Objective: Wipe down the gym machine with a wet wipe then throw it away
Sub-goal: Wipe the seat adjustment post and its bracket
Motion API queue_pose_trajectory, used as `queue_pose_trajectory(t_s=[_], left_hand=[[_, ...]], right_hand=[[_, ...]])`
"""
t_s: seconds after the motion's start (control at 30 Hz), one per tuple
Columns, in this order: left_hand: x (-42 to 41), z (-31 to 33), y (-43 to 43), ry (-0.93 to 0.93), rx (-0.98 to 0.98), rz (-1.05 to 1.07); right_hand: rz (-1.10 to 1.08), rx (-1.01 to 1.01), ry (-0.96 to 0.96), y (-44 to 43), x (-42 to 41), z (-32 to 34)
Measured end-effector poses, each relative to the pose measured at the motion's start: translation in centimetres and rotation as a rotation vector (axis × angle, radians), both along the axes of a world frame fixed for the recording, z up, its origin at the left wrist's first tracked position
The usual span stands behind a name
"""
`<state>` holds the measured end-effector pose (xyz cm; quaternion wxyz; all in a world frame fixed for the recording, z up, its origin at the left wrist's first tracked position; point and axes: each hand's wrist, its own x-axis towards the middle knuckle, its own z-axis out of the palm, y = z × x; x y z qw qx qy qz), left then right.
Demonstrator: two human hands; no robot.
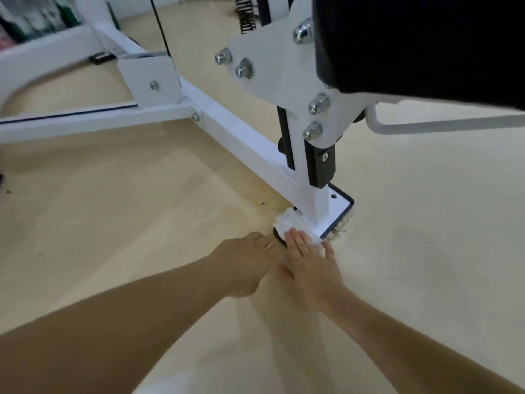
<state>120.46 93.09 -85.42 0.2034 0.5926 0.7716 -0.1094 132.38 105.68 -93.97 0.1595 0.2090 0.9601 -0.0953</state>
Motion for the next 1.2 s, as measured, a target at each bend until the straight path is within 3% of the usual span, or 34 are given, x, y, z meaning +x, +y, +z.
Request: queue_pose_trajectory(t_s=[0.1, 0.23, 0.43, 0.63, 0.73, 0.9, 1.2], left_hand=[[1.7, -3.6, 3.6, -0.007, 0.110, 0.072], [4.0, -7.1, 4.8, 0.005, 0.122, 0.239], [5.4, -7.6, 4.5, -0.004, 0.163, 0.269], [6.4, -7.7, 3.7, -0.144, 0.257, 0.298], [6.4, -7.8, 3.6, -0.180, 0.266, 0.329], [5.8, -10.4, 3.5, -0.204, 0.296, 0.369], [5.2, -10.2, 2.2, -0.200, 0.263, 0.423]], right_hand=[[-0.006, 0.022, 0.065, 3.1, 0.9, -0.1], [0.033, 0.045, 0.008, 3.1, 1.6, -0.3], [-0.112, 0.060, 0.102, 2.7, 1.1, -1.6], [-0.267, 0.054, 0.049, 6.3, -0.4, -1.0], [-0.252, 0.007, -0.028, 7.0, -0.5, -0.3], [0.041, 0.052, -0.012, 0.7, 1.1, -0.4], [0.011, 0.010, -0.050, 2.4, -4.3, 0.5]])
